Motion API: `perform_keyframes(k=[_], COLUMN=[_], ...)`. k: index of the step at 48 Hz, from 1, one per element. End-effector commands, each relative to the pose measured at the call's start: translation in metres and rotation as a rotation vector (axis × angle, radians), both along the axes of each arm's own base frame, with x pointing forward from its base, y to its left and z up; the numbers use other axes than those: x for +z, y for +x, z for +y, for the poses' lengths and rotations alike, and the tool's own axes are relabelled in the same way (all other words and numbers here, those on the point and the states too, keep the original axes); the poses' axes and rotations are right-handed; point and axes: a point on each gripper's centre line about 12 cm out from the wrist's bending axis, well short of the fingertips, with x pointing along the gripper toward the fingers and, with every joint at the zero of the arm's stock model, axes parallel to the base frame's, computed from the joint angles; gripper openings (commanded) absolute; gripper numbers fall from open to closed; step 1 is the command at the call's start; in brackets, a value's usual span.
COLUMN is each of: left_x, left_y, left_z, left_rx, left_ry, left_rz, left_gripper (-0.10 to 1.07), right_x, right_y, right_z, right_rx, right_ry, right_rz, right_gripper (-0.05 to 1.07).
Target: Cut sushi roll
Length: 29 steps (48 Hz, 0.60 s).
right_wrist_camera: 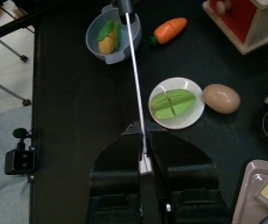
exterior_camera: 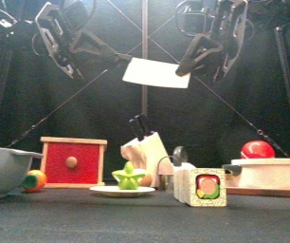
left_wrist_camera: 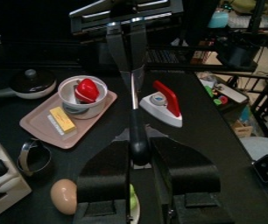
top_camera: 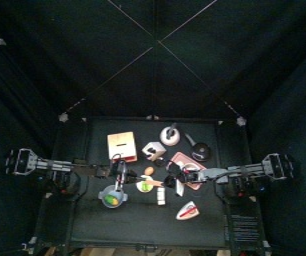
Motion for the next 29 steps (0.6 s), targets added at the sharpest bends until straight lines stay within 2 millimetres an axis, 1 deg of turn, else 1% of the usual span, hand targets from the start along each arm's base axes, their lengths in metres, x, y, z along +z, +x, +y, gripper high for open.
perform_keyframes(k=[1, 6, 13, 18, 25, 29], left_x=[-0.002, -0.017, -0.037, -0.048, -0.059, -0.058], left_y=[0.003, 0.007, 0.015, 0.020, 0.024, 0.026], left_z=[-0.001, -0.003, -0.007, -0.012, -0.018, -0.020], left_rx=[-0.005, -0.014, -0.044, -0.073, -0.092, -0.084], left_ry=[-0.002, -0.002, 0.014, 0.042, 0.059, 0.064], left_rz=[0.002, 0.045, 0.093, 0.112, 0.129, 0.125], left_gripper=[0.45, 0.45, 0.45, 0.45, 0.44, 0.44], right_x=[0.008, -0.001, -0.020, -0.025, -0.030, -0.032], right_y=[-0.003, -0.008, -0.014, -0.015, -0.014, -0.012], right_z=[-0.001, 0.000, 0.003, 0.006, 0.013, 0.013], right_rx=[-0.001, 0.004, 0.019, 0.043, 0.083, 0.084], right_ry=[0.001, -0.002, -0.017, -0.044, -0.085, -0.089], right_rz=[-0.018, 0.027, 0.098, 0.120, 0.142, 0.166], right_gripper=[0.31, 0.31, 0.31, 0.31, 0.31, 0.31])
